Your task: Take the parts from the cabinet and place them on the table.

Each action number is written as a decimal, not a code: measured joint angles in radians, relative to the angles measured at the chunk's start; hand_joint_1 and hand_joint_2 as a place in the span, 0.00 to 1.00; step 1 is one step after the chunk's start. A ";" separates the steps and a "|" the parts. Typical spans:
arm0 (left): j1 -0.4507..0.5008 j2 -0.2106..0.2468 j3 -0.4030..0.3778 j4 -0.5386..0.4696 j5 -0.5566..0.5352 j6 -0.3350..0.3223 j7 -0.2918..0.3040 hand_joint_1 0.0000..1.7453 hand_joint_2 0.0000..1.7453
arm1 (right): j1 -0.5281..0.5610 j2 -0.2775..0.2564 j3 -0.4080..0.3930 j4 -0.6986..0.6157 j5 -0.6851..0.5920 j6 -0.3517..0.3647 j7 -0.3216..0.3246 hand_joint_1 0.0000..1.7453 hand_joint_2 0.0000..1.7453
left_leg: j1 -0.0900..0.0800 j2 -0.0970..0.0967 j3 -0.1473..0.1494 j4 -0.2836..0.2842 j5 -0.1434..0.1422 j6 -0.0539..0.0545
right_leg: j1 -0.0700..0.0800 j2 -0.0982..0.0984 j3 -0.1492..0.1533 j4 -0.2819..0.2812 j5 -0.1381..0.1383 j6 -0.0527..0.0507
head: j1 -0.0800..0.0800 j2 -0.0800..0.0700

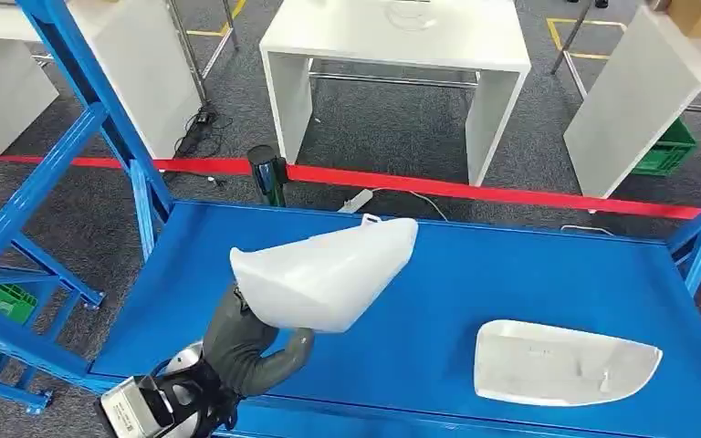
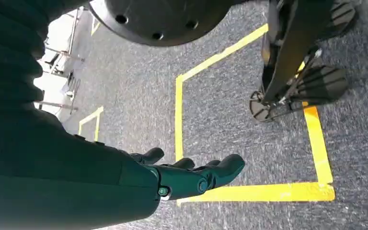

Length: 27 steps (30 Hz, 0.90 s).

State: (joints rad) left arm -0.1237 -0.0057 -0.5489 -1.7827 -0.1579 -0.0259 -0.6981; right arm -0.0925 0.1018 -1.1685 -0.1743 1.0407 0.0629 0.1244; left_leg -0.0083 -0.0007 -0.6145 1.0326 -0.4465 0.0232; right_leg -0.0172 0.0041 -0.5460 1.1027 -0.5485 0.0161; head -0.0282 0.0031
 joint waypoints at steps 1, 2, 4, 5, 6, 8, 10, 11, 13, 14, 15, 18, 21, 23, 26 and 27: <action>0.005 0.000 0.000 -0.008 0.006 0.003 0.000 1.00 1.00 | -0.003 -0.001 0.000 0.000 0.006 0.000 0.001 0.00 1.00 | 0.000 0.000 -0.004 0.004 0.002 -0.005 | 0.000 0.000 0.035 -0.076 -0.011 -0.005 | 0.000 0.000; 0.013 0.000 0.001 -0.015 0.013 0.008 0.000 1.00 1.00 | -0.003 -0.002 0.001 0.000 0.009 0.000 0.002 0.00 1.00 | -0.003 -0.001 -0.006 0.004 0.006 -0.014 | 0.009 0.003 0.027 -0.056 0.016 -0.010 | -0.002 0.000; 0.023 0.001 0.001 -0.031 0.017 0.024 -0.001 1.00 1.00 | -0.005 -0.003 0.003 0.000 0.019 0.000 0.006 0.00 1.00 | -0.003 -0.002 -0.008 0.006 0.013 -0.027 | 0.009 0.003 0.021 -0.064 0.010 -0.025 | -0.002 0.000; 0.028 0.002 0.001 -0.037 0.018 0.034 0.000 1.00 1.00 | -0.005 -0.004 0.005 0.000 0.024 0.000 0.007 0.00 1.00 | -0.001 -0.002 -0.009 0.002 0.018 -0.035 | 0.010 0.003 0.017 -0.065 0.014 -0.030 | -0.002 0.000; 0.035 0.004 0.001 -0.046 0.018 0.044 0.000 1.00 1.00 | -0.004 -0.003 0.008 0.000 0.029 0.000 0.008 0.00 1.00 | -0.004 -0.003 -0.015 0.003 0.024 -0.043 | 0.004 -0.001 0.011 -0.074 0.026 -0.040 | -0.001 0.000; 0.045 0.006 0.001 -0.058 0.018 0.059 0.000 1.00 1.00 | -0.007 -0.005 0.013 0.000 0.037 0.001 0.010 0.00 1.00 | 0.001 -0.004 -0.045 0.065 -0.060 -0.055 | 0.001 -0.004 -0.006 -0.075 0.043 -0.055 | -0.006 0.000; 0.056 0.010 0.001 -0.067 0.018 0.077 0.000 1.00 1.00 | -0.006 -0.006 0.017 0.000 0.040 0.002 0.010 0.00 1.00 | 0.008 -0.003 -0.087 0.211 -0.159 -0.067 | 0.002 -0.006 -0.028 -0.073 0.059 -0.056 | -0.008 0.000; 0.061 0.012 0.001 -0.069 0.018 0.082 0.000 1.00 1.00 | -0.005 -0.008 0.019 0.000 0.040 0.002 0.010 0.00 1.00 | 0.009 -0.003 -0.101 0.275 -0.185 -0.070 | 0.003 -0.007 -0.040 -0.071 0.067 -0.055 | -0.008 0.000; 0.070 0.016 0.001 -0.073 0.027 0.086 0.000 1.00 1.00 | -0.005 -0.009 0.021 0.000 0.040 0.007 0.011 0.00 1.00 | 0.011 -0.003 -0.064 0.271 -0.155 -0.071 | 0.002 -0.008 -0.063 -0.068 0.082 -0.052 | -0.008 0.000; 0.071 0.018 0.001 -0.074 0.032 0.088 0.000 1.00 1.00 | -0.005 -0.009 0.021 0.000 0.040 0.010 0.014 0.00 1.00 | 0.011 -0.003 -0.018 0.211 -0.123 -0.068 | 0.002 -0.008 -0.072 -0.067 0.089 -0.050 | -0.008 0.000; 0.070 0.018 0.000 -0.074 0.034 0.090 0.000 1.00 1.00 | -0.005 -0.009 0.021 0.000 0.040 0.011 0.017 0.00 1.00 | 0.011 -0.003 0.047 0.120 -0.094 -0.064 | 0.002 -0.008 -0.080 -0.067 0.097 -0.047 | -0.008 0.000; 0.069 0.019 -0.002 -0.076 0.034 0.095 -0.001 1.00 1.00 | -0.003 -0.009 0.022 0.000 0.040 0.014 0.027 0.00 1.00 | 0.002 -0.005 0.141 -0.022 -0.101 -0.049 | 0.005 -0.006 -0.086 -0.071 0.119 -0.029 | -0.006 0.000; 0.070 0.021 -0.003 -0.073 0.024 0.110 0.000 1.00 1.00 | 0.004 -0.010 0.022 0.000 0.040 0.014 0.039 0.00 1.00 | 0.004 -0.004 0.123 -0.036 -0.083 -0.022 | 0.004 -0.005 -0.091 -0.079 0.140 -0.007 | -0.013 0.000; 0.071 0.022 -0.006 -0.071 0.024 0.112 0.000 1.00 1.00 | 0.005 -0.012 0.022 0.000 0.040 0.014 0.042 0.00 1.00 | 0.007 0.003 0.102 -0.041 -0.062 -0.004 | 0.000 -0.003 -0.112 -0.030 0.064 -0.001 | -0.010 0.000; 0.081 0.026 -0.008 -0.066 0.024 0.115 0.001 1.00 1.00 | 0.007 -0.013 0.022 0.000 0.038 0.016 0.038 0.00 1.00 | 0.004 0.005 0.063 -0.034 -0.030 0.001 | 0.000 -0.003 -0.169 0.183 -0.083 0.005 | -0.008 0.000; 0.084 0.027 -0.008 -0.063 0.023 0.123 0.001 1.00 1.00 | 0.007 -0.014 0.022 0.000 0.037 0.016 0.034 0.00 1.00 | 0.003 0.007 0.046 -0.030 -0.020 0.001 | 0.000 -0.003 -0.170 0.221 -0.080 0.005 | -0.008 0.000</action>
State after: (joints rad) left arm -0.0397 0.0218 -0.5566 -1.8452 -0.1347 0.0973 -0.6973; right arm -0.0857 0.0881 -1.1467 -0.1743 1.0773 0.0793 0.1579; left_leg -0.0053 0.0060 -0.5683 1.0028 -0.4662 0.0243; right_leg -0.0170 0.0012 -0.7157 1.3233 -0.6289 0.0212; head -0.0362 0.0031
